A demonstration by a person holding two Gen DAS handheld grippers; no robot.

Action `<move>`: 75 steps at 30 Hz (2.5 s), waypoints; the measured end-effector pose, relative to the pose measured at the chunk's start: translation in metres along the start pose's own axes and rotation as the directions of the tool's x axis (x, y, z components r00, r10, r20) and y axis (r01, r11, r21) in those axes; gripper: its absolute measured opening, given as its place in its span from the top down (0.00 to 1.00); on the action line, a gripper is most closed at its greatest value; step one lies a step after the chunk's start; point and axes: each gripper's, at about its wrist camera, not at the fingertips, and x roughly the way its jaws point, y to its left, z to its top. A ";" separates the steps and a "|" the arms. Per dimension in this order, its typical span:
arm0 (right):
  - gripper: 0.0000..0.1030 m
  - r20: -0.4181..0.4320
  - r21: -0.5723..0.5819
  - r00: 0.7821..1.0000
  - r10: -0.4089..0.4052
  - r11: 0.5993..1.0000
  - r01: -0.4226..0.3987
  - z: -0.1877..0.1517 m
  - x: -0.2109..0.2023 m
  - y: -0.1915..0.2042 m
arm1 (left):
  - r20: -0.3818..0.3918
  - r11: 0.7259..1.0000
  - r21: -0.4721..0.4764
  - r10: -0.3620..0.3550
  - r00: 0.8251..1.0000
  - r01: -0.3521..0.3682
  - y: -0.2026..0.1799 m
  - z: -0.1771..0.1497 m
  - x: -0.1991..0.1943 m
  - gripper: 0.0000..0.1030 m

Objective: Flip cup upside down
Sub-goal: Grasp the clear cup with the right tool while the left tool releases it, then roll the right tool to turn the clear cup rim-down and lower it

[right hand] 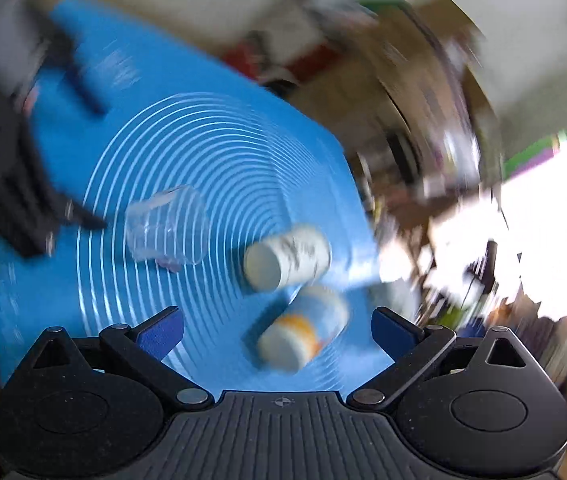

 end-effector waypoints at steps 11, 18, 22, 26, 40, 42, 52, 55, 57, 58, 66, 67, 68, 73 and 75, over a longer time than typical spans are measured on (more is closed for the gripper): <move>0.01 0.152 -0.836 0.988 -0.028 0.530 0.143 0.005 0.020 0.082 | -0.010 0.993 -0.088 0.073 0.997 -0.074 0.032 -0.001 0.000 0.11; 0.11 0.200 -0.937 0.980 0.011 0.295 0.188 0.008 0.039 0.097 | -0.014 0.989 -0.111 0.097 0.995 -0.098 0.044 -0.002 0.001 0.11; 0.13 0.184 -0.955 0.982 0.049 0.243 0.167 0.009 0.048 0.106 | -0.008 0.989 -0.099 0.107 0.994 -0.107 0.044 -0.003 0.001 0.11; 0.29 0.149 -0.965 0.987 0.065 0.225 0.131 0.009 0.056 0.117 | -0.016 0.989 -0.097 0.107 0.994 -0.108 0.046 -0.004 0.003 0.10; 0.47 0.106 -0.780 0.993 0.058 0.624 0.047 0.043 0.064 0.092 | -0.004 0.990 -0.096 0.101 0.995 -0.101 0.043 -0.002 0.005 0.11; 0.47 0.112 -0.698 0.993 0.046 0.715 0.046 0.049 0.061 0.084 | -0.002 0.991 -0.094 0.098 0.995 -0.098 0.042 -0.002 0.004 0.11; 0.47 0.072 0.146 0.993 0.099 0.983 -0.108 0.031 0.057 0.015 | 0.013 0.996 -0.060 0.074 0.997 -0.073 0.030 0.007 0.006 0.11; 0.47 0.073 0.445 0.991 0.110 0.886 -0.131 0.005 0.061 0.003 | 0.015 0.997 -0.050 0.065 0.998 -0.065 0.025 0.008 0.007 0.11; 0.47 0.086 0.601 0.990 0.115 0.786 -0.144 -0.013 0.059 -0.002 | 0.014 0.997 -0.040 0.062 0.998 -0.062 0.020 0.009 0.009 0.11; 0.47 0.090 0.663 0.990 0.112 0.735 -0.143 -0.025 0.060 -0.008 | 0.013 0.998 -0.035 0.061 0.998 -0.060 0.018 0.009 0.010 0.11; 0.47 0.081 0.934 0.992 0.093 0.340 -0.108 -0.085 0.061 -0.005 | 0.024 0.998 -0.016 0.062 0.998 -0.062 0.006 0.016 0.013 0.11; 0.47 0.074 0.947 0.993 0.092 0.307 -0.099 -0.091 0.062 -0.003 | 0.024 0.998 -0.017 0.063 0.998 -0.063 0.005 0.016 0.013 0.11; 0.47 0.066 0.953 0.994 0.091 0.288 -0.090 -0.095 0.064 0.001 | 0.023 0.998 -0.016 0.063 0.998 -0.063 0.004 0.017 0.013 0.11; 0.46 0.041 0.963 0.996 0.084 0.262 -0.062 -0.103 0.074 0.012 | 0.024 0.998 -0.011 0.068 0.997 -0.068 0.000 0.018 0.014 0.11; 0.46 0.030 0.966 0.997 0.074 0.256 -0.048 -0.102 0.080 0.012 | 0.022 0.997 -0.007 0.071 0.997 -0.071 -0.002 0.018 0.014 0.11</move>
